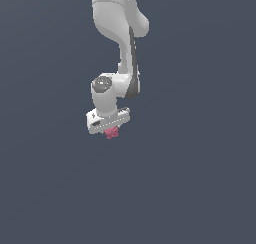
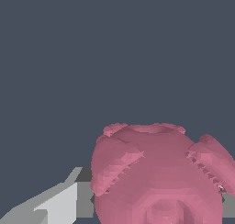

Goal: Pick up the object and move it to a goal position.

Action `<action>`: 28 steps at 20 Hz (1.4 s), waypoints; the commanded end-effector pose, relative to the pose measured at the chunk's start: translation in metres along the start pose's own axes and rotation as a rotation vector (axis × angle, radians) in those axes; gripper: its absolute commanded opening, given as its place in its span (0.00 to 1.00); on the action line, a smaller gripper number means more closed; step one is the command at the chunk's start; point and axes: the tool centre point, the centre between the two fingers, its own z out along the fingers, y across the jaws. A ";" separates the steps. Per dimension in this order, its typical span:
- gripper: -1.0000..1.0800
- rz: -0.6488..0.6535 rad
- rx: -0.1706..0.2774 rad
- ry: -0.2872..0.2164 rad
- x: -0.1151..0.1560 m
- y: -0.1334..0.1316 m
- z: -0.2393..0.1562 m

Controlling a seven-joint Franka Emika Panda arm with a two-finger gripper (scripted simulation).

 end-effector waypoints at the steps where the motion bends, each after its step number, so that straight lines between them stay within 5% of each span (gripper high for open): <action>1: 0.00 0.000 -0.001 0.001 0.001 -0.003 -0.008; 11: 0.00 -0.001 -0.001 0.001 0.008 -0.032 -0.076; 28: 0.00 -0.002 -0.001 0.000 0.030 -0.108 -0.261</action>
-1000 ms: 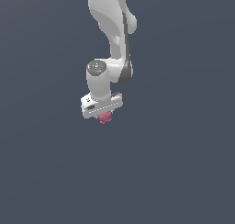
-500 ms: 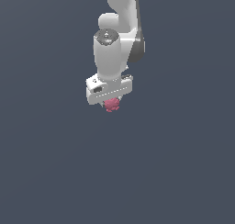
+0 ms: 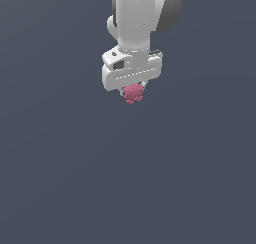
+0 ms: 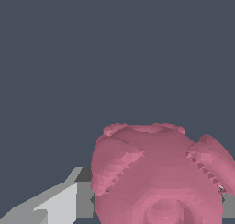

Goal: Pick up the object and move it to a goal position.

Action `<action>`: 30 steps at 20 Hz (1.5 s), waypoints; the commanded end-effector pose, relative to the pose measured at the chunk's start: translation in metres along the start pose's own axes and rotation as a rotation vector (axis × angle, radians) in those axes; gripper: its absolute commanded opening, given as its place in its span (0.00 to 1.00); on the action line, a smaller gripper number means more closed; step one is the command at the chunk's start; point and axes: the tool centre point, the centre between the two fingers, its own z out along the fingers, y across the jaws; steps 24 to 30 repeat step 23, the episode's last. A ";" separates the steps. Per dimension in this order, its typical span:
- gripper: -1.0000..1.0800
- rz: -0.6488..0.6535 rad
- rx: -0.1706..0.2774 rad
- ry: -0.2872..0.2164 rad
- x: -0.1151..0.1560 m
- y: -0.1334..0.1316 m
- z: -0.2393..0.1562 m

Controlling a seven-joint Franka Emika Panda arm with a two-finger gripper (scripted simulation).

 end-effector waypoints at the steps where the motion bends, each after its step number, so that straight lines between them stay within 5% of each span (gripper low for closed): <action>1: 0.00 0.000 0.001 -0.001 0.003 -0.011 -0.027; 14: 0.00 0.001 0.002 0.000 0.018 -0.045 -0.117; 30: 0.00 0.001 0.002 0.000 0.022 -0.049 -0.128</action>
